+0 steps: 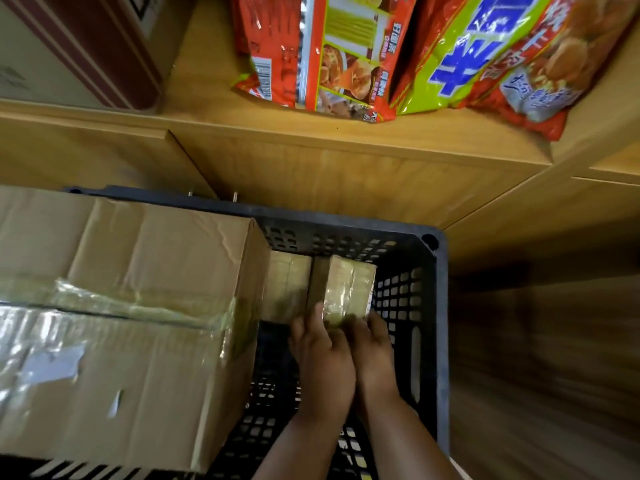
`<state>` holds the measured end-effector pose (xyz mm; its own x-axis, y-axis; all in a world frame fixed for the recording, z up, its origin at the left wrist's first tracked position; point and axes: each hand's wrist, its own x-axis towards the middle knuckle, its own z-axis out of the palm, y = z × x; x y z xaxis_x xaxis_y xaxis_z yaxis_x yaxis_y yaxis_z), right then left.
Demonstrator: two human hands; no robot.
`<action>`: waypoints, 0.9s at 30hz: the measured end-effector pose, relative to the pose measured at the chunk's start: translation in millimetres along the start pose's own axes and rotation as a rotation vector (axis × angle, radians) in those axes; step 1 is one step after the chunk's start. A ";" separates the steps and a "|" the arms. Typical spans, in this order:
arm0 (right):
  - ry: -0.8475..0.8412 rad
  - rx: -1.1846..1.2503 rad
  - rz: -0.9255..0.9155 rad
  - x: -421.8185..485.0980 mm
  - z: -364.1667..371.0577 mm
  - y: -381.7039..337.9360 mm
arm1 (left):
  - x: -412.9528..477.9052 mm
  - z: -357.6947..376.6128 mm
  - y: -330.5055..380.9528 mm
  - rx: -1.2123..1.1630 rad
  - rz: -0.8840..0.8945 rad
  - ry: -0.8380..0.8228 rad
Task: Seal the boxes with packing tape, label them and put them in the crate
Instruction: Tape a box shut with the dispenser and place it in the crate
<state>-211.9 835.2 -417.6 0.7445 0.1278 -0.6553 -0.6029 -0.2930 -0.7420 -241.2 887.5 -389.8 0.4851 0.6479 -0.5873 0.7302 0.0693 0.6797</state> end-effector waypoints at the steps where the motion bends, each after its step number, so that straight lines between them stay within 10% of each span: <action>1: -0.001 -0.001 -0.025 -6.5 -0.4 -2.8 | -9.4 -5.8 2.6 -0.012 -0.001 0.003; 17: -0.377 0.266 0.137 -23.3 29.1 -14.5 | -40.5 -55.6 23.7 -0.059 -0.063 -0.124; 27: -0.298 0.258 0.105 -111.4 15.5 -63.5 | -94.2 -120.7 85.4 0.006 0.304 -0.124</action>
<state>-261.0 854.3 -299.7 0.5822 0.3904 -0.7132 -0.7516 -0.0761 -0.6552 -282.6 924.0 -223.4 0.7359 0.5408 -0.4075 0.5457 -0.1173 0.8298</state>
